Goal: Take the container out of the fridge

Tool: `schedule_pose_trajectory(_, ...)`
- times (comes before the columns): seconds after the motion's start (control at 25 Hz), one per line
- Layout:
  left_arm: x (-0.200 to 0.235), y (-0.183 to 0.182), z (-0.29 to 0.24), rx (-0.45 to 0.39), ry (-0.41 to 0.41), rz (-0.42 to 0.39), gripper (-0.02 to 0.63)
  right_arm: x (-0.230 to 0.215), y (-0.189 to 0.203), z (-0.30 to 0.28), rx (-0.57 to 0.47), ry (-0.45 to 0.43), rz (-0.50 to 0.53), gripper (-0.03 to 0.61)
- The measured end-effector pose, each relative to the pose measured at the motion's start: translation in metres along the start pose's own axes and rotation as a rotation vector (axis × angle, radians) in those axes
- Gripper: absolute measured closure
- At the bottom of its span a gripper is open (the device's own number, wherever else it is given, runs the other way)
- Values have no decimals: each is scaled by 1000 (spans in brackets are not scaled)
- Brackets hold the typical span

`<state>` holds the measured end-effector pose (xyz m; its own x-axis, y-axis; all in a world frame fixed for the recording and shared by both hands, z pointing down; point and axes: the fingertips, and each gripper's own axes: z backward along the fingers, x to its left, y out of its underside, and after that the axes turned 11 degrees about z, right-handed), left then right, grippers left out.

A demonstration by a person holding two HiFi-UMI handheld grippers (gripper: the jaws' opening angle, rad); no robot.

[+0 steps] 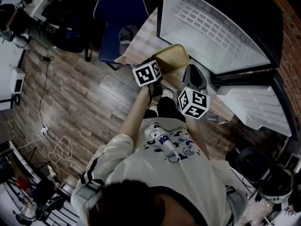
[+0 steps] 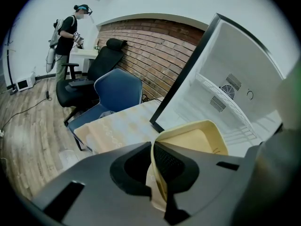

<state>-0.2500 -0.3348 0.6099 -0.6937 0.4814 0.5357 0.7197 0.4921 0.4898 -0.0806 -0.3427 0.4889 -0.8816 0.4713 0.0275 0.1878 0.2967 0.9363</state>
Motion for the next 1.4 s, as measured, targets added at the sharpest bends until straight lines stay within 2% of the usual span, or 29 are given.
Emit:
schedule_pose_trajectory(0.64,34,-4,34,-14,9,12,583,42,-4,23,-15,-3,49,530)
schedule_pose_trajectory(1.0,43,-4,42,-12,12,8,583,50,-3,32,-18,14,47,531)
schedule_pose_trajectory(1.4,33,1,42,-2,28,-5,583,45,-4,40,-23,33,48,531)
